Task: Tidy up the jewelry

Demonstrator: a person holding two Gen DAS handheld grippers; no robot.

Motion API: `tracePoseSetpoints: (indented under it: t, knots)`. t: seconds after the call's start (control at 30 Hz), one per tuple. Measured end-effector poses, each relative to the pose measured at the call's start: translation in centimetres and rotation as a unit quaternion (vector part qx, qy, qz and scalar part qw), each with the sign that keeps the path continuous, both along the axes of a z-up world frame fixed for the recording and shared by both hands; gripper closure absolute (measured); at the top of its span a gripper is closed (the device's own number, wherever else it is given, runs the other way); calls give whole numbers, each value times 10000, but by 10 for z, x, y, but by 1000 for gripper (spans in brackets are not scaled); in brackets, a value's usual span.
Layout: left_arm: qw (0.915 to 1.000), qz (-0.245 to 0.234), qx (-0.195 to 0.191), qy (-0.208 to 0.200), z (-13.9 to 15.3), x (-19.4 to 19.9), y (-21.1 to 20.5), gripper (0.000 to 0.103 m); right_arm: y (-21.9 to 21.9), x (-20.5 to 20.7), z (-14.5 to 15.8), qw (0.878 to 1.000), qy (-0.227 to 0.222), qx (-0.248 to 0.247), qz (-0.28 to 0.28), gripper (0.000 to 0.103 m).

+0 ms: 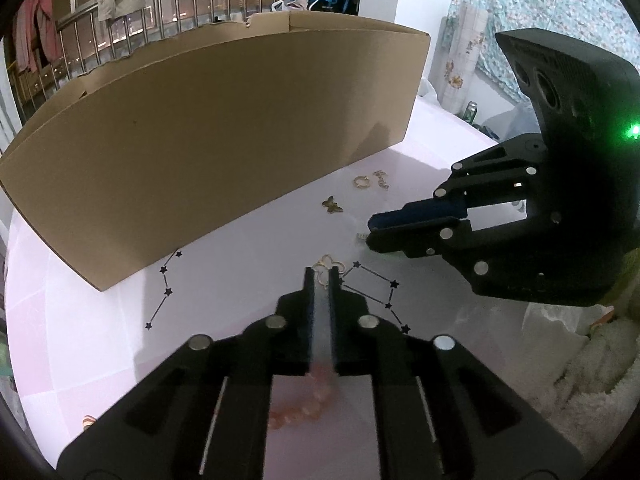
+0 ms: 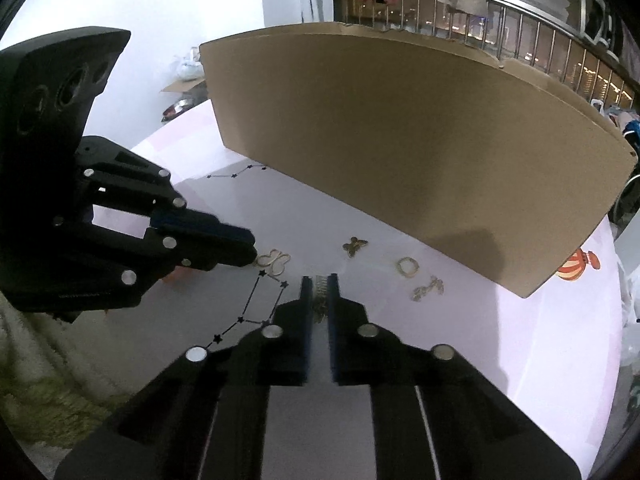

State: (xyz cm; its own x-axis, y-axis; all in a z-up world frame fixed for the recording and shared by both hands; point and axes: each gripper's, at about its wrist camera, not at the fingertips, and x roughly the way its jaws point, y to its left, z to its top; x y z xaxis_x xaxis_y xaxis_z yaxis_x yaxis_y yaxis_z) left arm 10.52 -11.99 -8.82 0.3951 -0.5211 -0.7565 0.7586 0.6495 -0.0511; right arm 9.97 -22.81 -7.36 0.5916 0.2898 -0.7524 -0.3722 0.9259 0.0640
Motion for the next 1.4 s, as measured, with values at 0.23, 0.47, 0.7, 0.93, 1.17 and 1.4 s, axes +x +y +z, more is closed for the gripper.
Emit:
tracePoseSetpoints:
  t: [0.23,0.47,0.7,0.93,1.17,1.4]
  knots:
    - [9997,0,10,237,-3,3,-4,86,-13,-4,-2,9992,69,244,-309,98]
    - [9987,-264,-130,428,-4,-3,-17,80,-22,-5,-3,9974,109,462,-549,98]
    - [9973,-424,-312,508,-7,-5,-25,79,-22,-3,-6,9962,128,598,-622,97]
    - [9990,-290,-261,209,0,1,-10,78,-28,-2,-6,9953,142,652,-696,97]
    - [9988,-467,119,-43,-4,6,-15,78,-39,-7,-7,9939,140,689,-845,97]
    - [9959,-746,421,-291,-6,4,-26,77,-53,-10,-8,9920,148,783,-980,97]
